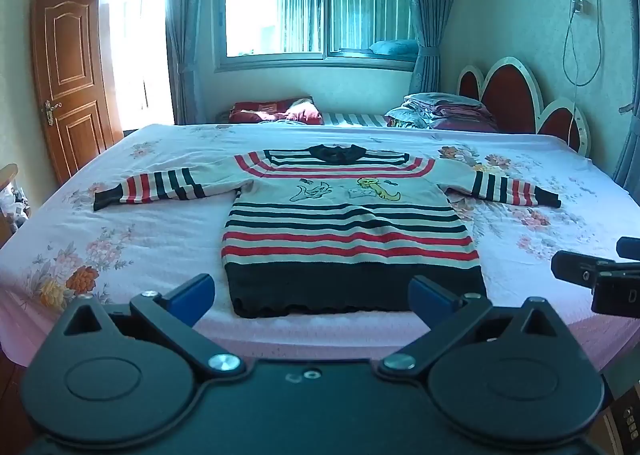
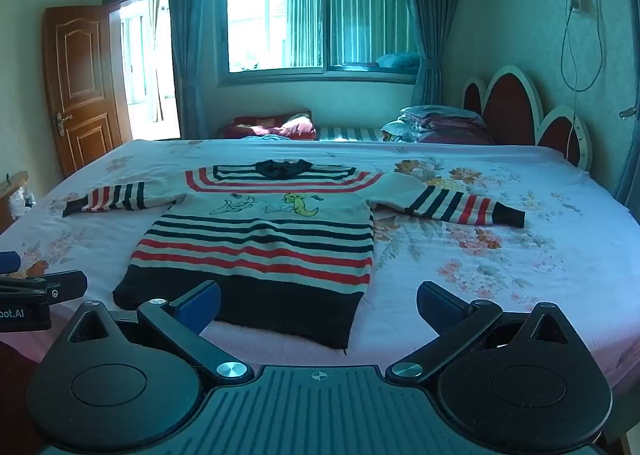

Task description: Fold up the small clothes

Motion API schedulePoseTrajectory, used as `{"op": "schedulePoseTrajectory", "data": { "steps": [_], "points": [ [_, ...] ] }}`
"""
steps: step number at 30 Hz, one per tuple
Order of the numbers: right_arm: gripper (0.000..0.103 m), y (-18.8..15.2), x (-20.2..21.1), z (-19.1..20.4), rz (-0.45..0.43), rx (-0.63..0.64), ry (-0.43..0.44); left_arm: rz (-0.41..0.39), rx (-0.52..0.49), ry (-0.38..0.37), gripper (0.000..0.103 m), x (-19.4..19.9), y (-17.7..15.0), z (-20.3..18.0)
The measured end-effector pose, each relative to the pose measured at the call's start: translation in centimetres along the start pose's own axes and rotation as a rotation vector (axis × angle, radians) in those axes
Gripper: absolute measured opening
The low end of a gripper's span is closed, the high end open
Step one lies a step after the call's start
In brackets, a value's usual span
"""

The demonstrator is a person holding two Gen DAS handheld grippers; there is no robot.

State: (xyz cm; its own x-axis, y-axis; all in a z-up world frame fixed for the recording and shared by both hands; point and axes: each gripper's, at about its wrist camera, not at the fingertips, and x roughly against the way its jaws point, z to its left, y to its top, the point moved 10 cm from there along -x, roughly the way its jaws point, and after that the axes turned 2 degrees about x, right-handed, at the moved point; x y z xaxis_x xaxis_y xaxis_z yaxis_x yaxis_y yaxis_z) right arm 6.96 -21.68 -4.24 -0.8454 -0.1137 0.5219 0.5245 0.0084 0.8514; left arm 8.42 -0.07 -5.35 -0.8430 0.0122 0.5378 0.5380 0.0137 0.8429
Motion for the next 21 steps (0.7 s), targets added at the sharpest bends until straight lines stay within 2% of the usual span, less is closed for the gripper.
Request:
{"op": "schedulePoseTrajectory", "data": {
  "steps": [21],
  "points": [
    [0.103,-0.22,0.56,-0.41,-0.010,0.005,-0.003,0.002,-0.007,0.011,0.103,-0.14,0.07,0.17]
  ]
}}
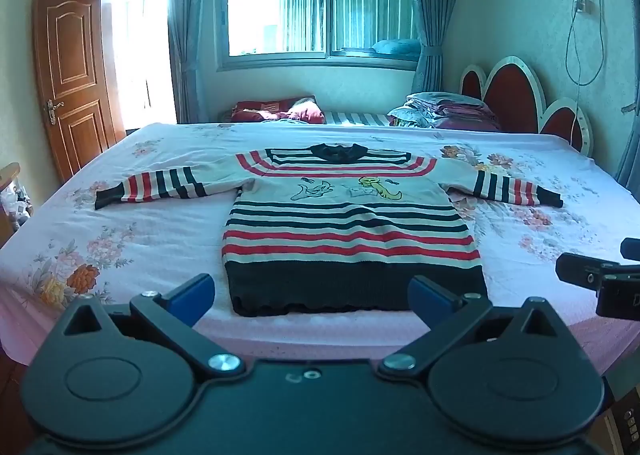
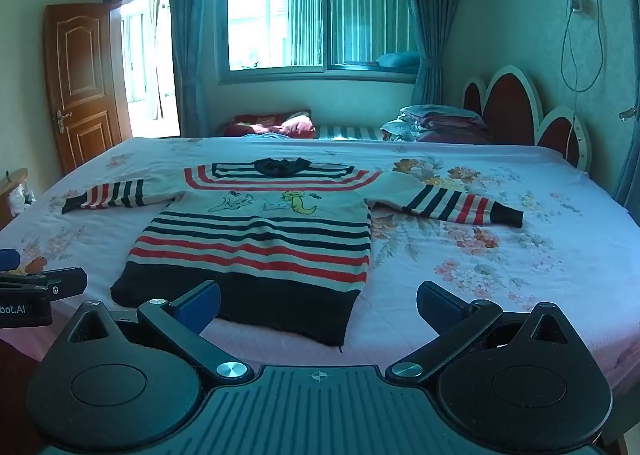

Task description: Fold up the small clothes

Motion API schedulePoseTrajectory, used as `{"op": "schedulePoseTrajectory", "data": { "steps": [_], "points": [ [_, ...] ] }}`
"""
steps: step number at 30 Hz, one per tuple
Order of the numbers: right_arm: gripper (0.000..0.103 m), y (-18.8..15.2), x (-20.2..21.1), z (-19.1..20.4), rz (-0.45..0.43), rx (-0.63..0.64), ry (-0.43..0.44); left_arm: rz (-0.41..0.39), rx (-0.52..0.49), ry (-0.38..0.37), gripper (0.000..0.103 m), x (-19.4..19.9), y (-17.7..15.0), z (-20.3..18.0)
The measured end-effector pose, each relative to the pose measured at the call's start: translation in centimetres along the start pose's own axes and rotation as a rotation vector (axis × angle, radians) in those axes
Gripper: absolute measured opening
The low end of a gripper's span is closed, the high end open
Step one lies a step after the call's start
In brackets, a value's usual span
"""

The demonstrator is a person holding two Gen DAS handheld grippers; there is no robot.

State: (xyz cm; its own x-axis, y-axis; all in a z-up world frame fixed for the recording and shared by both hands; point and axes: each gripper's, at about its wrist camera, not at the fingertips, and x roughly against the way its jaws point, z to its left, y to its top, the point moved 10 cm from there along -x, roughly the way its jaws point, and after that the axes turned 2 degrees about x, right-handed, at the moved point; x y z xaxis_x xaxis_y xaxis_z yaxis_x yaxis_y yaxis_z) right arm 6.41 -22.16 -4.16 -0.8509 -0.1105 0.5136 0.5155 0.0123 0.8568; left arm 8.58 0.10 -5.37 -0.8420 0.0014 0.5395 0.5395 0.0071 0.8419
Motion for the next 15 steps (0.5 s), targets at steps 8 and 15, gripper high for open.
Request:
{"op": "schedulePoseTrajectory", "data": {
  "steps": [8,15],
  "points": [
    [0.103,0.10,0.06,-0.04,-0.001,0.002,-0.001,0.000,0.001,0.001,0.103,-0.12,-0.20,-0.40],
    [0.103,0.15,-0.07,-0.16,-0.001,0.000,-0.001,0.003,0.002,0.004,0.103,-0.21,-0.08,-0.45]
  ]
}}
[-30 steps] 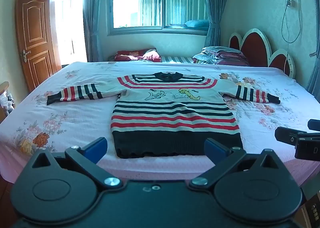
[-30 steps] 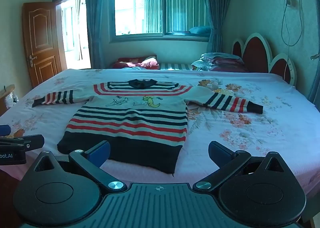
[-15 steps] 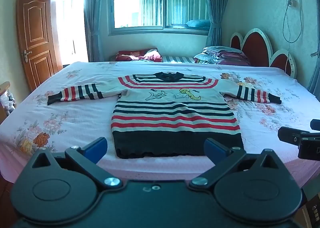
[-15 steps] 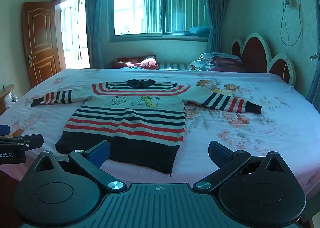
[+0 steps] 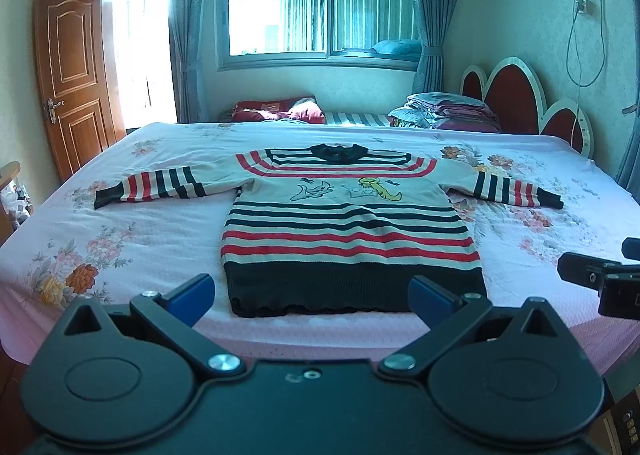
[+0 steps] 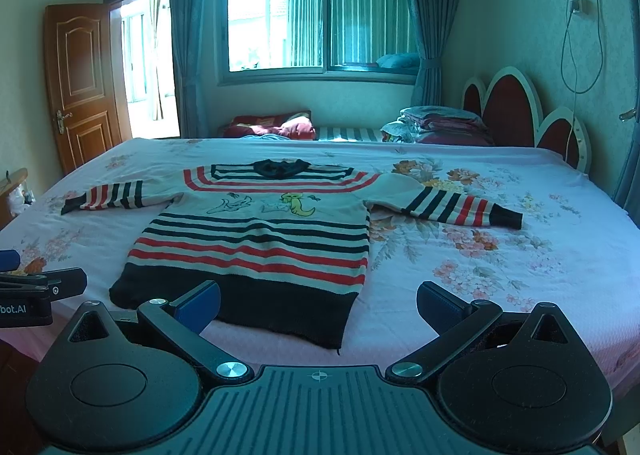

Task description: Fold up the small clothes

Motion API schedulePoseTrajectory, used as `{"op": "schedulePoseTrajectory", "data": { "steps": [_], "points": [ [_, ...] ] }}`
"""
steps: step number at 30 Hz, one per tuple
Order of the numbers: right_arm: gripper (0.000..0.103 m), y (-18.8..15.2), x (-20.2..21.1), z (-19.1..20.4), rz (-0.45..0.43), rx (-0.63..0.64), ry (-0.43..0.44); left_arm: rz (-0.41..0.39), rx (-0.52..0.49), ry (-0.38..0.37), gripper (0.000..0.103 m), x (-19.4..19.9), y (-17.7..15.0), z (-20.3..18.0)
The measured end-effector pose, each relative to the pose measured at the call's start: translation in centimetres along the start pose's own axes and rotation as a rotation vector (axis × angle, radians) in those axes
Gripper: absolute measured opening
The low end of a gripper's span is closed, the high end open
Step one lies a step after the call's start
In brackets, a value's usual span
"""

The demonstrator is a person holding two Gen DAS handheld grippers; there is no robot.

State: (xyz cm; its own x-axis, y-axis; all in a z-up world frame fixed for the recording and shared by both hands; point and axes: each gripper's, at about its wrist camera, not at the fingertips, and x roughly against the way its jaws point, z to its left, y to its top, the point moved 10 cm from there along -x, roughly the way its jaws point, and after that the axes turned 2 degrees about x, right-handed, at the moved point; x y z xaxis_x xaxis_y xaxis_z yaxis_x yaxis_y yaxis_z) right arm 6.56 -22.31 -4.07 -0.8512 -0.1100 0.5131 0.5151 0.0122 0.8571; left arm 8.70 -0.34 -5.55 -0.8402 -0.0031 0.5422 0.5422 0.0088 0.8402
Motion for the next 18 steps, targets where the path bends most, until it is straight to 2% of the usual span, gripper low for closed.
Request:
{"op": "schedulePoseTrajectory", "data": {
  "steps": [18],
  "points": [
    [0.103,0.10,0.01,0.20,-0.002,0.008,0.000,0.000,0.003,0.000,0.103,-0.02,0.01,0.02]
  ]
}}
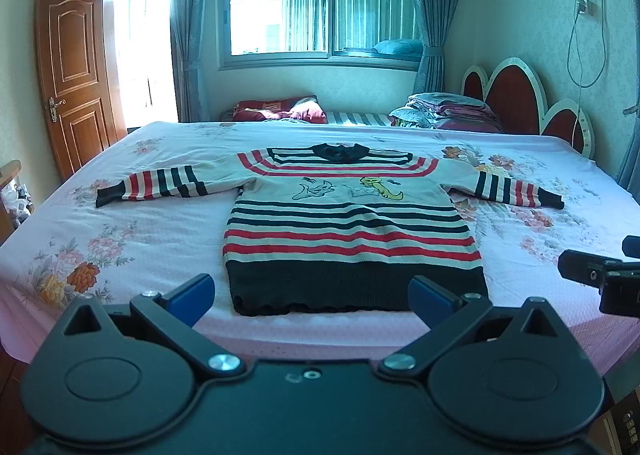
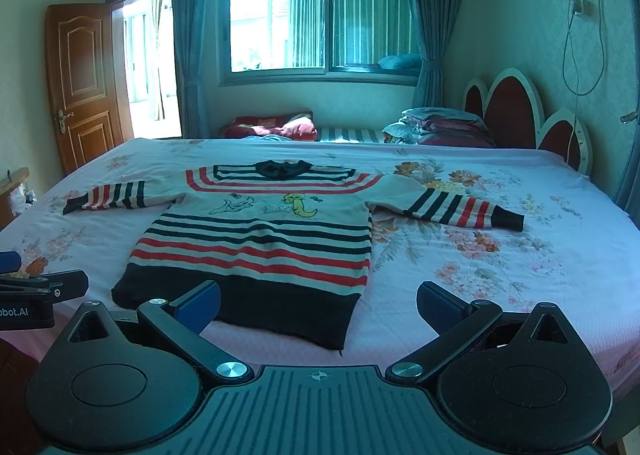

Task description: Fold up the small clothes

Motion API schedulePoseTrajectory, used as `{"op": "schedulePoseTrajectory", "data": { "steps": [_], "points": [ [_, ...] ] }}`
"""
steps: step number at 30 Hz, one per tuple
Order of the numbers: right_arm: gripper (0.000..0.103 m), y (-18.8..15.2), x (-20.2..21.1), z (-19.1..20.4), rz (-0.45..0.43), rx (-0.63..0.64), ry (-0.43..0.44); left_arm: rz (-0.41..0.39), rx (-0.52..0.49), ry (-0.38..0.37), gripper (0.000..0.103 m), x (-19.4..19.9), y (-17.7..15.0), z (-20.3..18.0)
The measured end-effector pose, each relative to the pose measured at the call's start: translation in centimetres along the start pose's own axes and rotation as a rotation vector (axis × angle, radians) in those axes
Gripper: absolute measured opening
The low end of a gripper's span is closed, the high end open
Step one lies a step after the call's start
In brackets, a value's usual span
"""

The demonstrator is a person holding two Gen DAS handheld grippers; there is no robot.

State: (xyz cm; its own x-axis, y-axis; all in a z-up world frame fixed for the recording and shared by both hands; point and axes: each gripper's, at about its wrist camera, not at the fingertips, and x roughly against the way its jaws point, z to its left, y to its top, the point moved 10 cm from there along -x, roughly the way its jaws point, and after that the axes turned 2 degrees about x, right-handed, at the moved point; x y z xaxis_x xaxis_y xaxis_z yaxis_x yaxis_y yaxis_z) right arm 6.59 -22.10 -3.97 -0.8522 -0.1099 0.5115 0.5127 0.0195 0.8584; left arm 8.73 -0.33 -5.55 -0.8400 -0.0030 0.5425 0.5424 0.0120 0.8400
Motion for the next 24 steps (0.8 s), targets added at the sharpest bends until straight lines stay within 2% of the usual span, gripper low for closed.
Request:
{"op": "schedulePoseTrajectory", "data": {
  "steps": [24],
  "points": [
    [0.103,-0.05,-0.14,0.29,0.004,0.008,0.001,0.002,-0.001,-0.002,0.103,-0.03,-0.06,0.07]
  ]
}}
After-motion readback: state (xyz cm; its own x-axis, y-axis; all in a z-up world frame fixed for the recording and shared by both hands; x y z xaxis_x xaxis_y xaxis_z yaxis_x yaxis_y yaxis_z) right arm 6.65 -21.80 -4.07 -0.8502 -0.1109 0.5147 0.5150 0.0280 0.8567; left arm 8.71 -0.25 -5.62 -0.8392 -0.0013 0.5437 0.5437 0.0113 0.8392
